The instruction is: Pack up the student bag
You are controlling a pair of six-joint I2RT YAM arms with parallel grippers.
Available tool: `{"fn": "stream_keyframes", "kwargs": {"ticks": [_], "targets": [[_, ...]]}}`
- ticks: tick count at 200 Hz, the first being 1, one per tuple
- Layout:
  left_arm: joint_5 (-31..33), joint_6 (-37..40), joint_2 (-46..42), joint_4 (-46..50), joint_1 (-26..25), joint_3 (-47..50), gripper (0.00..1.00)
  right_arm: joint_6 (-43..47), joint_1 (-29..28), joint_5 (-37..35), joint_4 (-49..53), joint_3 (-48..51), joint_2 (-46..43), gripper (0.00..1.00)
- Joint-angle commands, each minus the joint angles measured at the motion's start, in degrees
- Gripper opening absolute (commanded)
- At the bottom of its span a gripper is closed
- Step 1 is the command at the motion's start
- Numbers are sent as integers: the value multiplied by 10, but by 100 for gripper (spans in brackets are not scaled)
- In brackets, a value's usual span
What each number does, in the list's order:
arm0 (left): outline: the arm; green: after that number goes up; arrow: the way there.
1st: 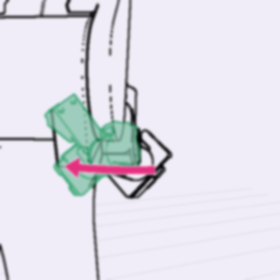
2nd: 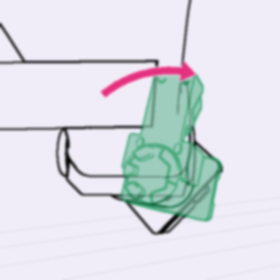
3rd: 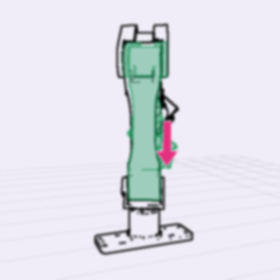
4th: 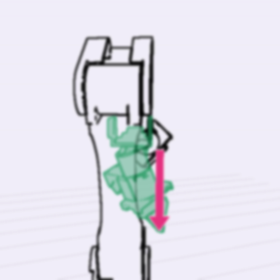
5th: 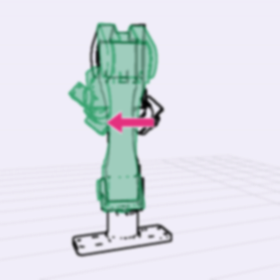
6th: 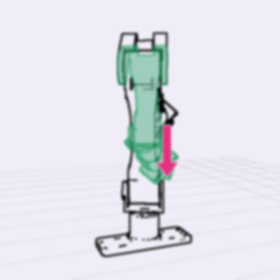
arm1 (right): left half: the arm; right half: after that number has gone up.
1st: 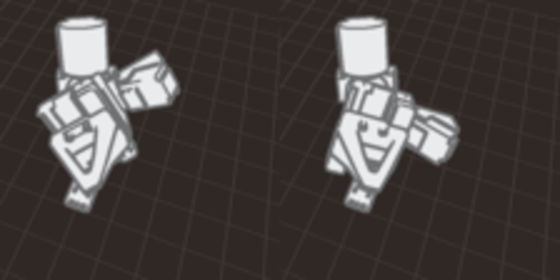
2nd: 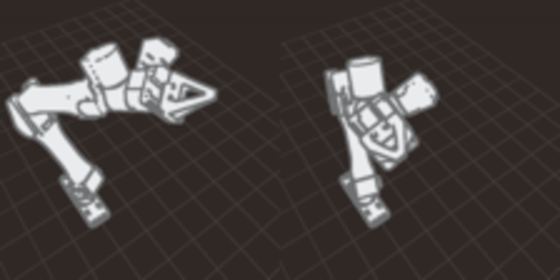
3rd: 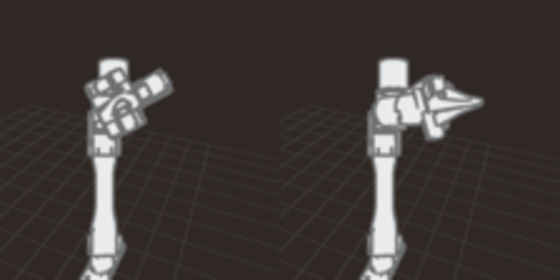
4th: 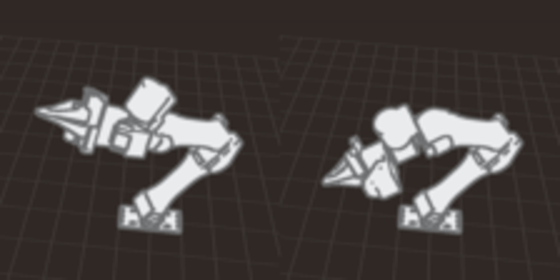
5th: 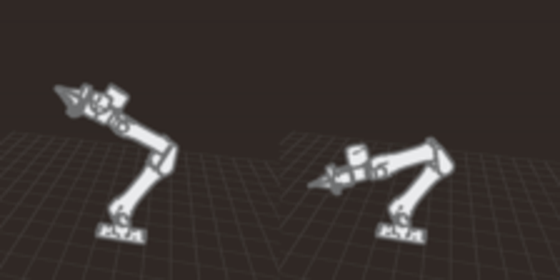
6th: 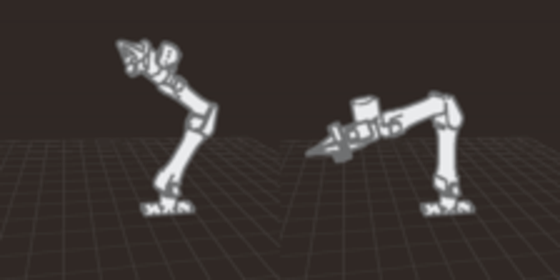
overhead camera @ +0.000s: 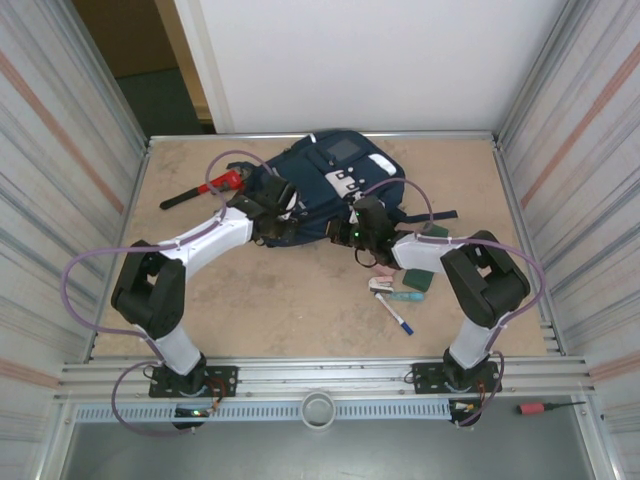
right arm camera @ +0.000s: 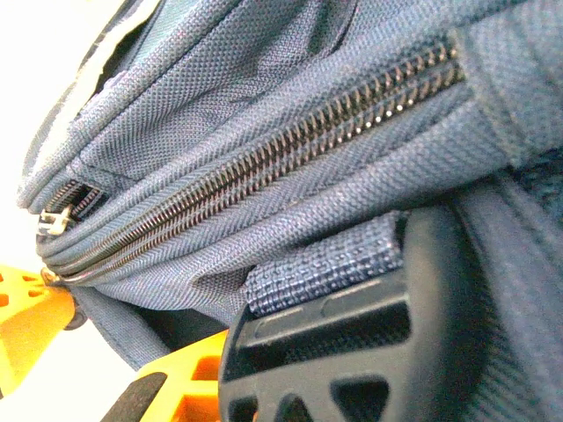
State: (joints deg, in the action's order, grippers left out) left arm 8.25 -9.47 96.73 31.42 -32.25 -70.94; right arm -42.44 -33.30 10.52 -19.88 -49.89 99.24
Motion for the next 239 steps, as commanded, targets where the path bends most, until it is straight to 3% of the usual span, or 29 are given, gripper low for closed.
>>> {"fn": "stream_keyframes", "kwargs": {"ticks": [1,38,82,139,167,205,239], "targets": [[108,21,-15,44,30,-16,0,72,42,-18,57,15,-38,0],[71,39,-19,41,43,-38,0,124,69,5,113,8,-51,0],[56,50,-7,45,63,-48,0,164,134,106,180,-40,-36,0],[-55,46,-8,19,10,-63,0,143,188,142,238,-110,-20,0],[-73,40,1,17,-3,-68,0,145,199,143,284,-144,-7,8],[-89,28,15,-9,-10,-34,0,140,198,129,301,-110,-26,29],[-96,18,35,-43,-12,-11,0,143,174,108,306,-91,-35,35]]}}
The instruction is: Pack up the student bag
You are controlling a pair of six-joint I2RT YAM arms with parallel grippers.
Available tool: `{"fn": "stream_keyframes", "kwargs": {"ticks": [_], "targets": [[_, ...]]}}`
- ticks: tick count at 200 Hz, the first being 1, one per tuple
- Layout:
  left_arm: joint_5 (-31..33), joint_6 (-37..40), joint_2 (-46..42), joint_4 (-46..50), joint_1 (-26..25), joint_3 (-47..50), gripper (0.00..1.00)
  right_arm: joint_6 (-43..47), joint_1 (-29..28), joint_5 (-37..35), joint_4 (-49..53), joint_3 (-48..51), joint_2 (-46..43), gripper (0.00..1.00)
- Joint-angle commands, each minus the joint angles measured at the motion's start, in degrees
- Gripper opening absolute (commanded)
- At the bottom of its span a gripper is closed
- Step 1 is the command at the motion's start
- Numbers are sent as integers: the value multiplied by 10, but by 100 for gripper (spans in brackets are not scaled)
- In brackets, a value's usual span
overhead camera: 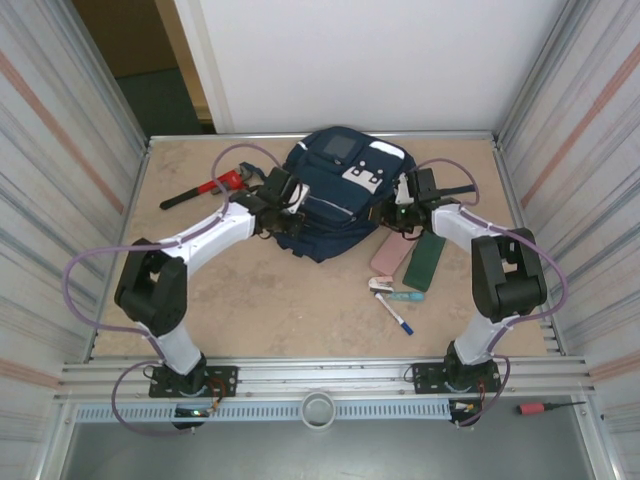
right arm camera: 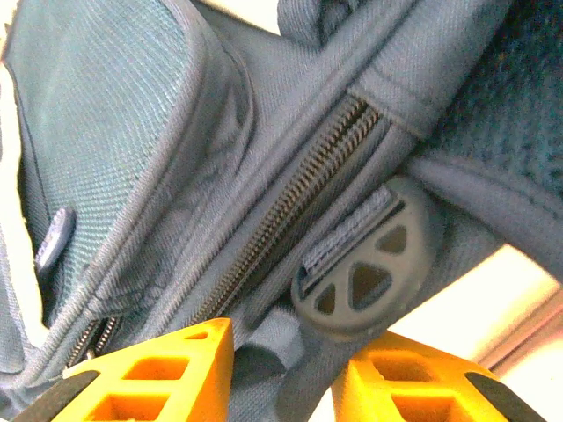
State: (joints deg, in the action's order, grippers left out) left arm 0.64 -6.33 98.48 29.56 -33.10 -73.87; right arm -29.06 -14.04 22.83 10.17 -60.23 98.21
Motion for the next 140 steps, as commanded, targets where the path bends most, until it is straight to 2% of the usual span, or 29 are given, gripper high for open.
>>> {"fn": "stream_keyframes", "kwargs": {"ticks": [1,35,81,140], "targets": [[-21,-14,18,-26,-3,19,0,9,-19,-15,6,12,-25,35],[-39,-22,36,-56,-5,30,0,7,-28,-21,3,24,-28,41],[-47,-37,61,-83,-5,44,0,8,-34,-23,4,27,-30,41],[-53,-56,78,-108,-2,55,10,9,-37,-20,4,19,-22,40]]}}
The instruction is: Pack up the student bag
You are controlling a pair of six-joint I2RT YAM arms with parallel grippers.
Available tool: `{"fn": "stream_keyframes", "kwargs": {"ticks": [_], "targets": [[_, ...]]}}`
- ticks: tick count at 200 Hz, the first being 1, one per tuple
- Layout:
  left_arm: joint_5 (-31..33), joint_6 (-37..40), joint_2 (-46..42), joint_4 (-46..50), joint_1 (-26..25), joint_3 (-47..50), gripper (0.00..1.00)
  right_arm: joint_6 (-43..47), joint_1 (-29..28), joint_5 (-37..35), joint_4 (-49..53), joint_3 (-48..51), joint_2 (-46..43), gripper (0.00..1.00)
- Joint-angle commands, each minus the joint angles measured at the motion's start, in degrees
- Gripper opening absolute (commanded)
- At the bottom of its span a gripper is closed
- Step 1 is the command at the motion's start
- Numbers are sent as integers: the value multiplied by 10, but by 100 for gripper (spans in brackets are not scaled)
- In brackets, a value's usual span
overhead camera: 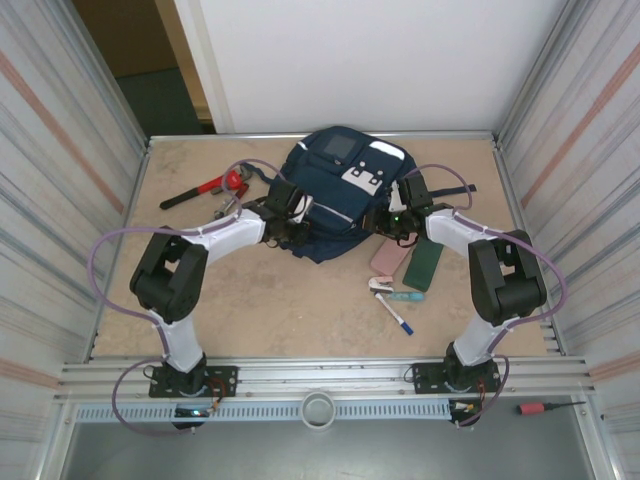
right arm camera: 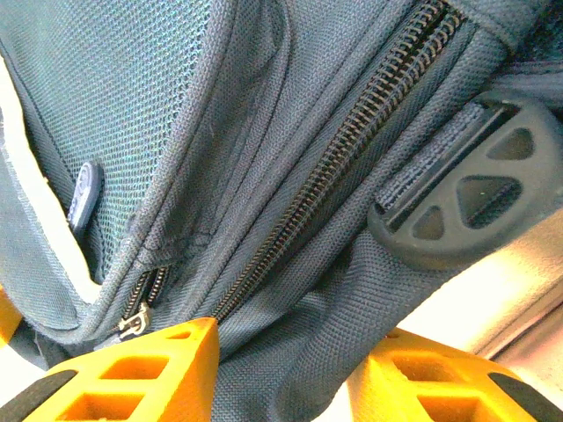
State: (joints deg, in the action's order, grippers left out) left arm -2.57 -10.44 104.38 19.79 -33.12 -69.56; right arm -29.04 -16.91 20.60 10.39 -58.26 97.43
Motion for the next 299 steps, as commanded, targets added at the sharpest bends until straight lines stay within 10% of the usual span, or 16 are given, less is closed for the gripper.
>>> {"fn": "stream_keyframes", "kwargs": {"ticks": [1,111,151,240,299], "targets": [[-22,-16,19,-11,-2,12,10,9,-8,3,2,0,-14,40],[-17,-26,74,-13,-1,4,16,9,-13,1,-1,7,-17,39],[-9,-22,48,-17,-1,6,0,-6,-15,-15,-6,31,-44,50],[-44,-22,-57,-41,-9,20,0,-123,-75,-30,-109,96,-71,64],[-14,1,-72,-13,-10,17,0,-150,-79,-49,-162,76,-14,55]]}}
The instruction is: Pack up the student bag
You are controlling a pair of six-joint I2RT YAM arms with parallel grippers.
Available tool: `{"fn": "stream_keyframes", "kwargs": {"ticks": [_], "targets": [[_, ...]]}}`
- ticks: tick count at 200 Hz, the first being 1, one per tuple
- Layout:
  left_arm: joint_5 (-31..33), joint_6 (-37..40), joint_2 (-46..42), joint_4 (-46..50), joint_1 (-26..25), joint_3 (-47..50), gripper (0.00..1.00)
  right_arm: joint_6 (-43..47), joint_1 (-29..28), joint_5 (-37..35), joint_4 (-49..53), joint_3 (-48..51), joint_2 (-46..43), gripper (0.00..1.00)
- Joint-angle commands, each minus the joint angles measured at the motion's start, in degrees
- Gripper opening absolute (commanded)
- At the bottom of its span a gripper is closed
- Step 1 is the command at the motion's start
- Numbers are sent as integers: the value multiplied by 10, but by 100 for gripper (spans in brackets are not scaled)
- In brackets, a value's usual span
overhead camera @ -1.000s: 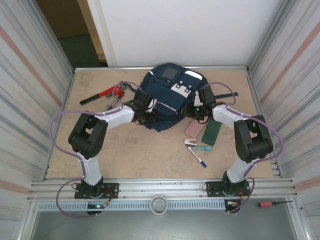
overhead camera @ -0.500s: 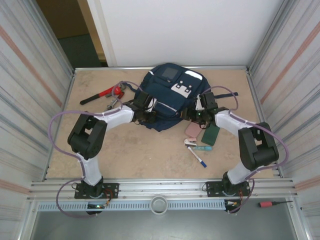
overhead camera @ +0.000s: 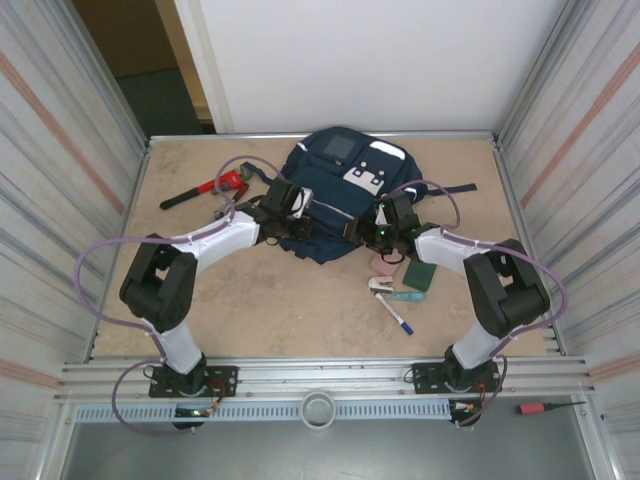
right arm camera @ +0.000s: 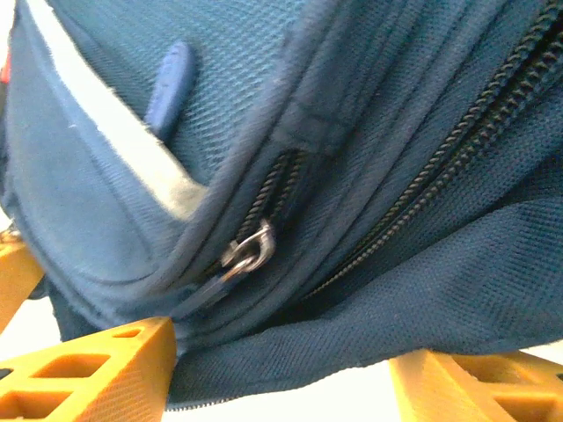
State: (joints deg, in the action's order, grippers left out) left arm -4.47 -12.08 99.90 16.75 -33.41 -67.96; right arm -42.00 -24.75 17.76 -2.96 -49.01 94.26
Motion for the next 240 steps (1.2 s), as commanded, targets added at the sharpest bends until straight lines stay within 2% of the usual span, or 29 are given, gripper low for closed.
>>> {"fn": "stream_keyframes", "kwargs": {"ticks": [1,21,50,83,120,145,177,222,240], "targets": [[7,18,-27,19,-7,0,0,-20,0,-21,-28,-17,18,54],[34,30,-27,35,-7,-3,0,-7,6,-40,-19,-19,18,27],[73,49,-33,67,-6,-11,0,15,25,-57,-1,-17,7,0],[130,68,-44,91,9,-5,0,52,55,-82,18,-6,-21,0],[156,84,-49,102,32,-9,0,99,82,-80,40,-7,-56,0],[132,94,-54,102,30,-13,0,112,106,-75,52,-7,-82,0],[84,96,-67,100,17,-20,0,116,129,-8,57,-34,-87,0],[45,83,-67,92,-1,-32,0,125,163,83,131,-128,-22,0],[34,75,-47,81,-9,-34,0,129,167,103,142,-150,15,6]]}}
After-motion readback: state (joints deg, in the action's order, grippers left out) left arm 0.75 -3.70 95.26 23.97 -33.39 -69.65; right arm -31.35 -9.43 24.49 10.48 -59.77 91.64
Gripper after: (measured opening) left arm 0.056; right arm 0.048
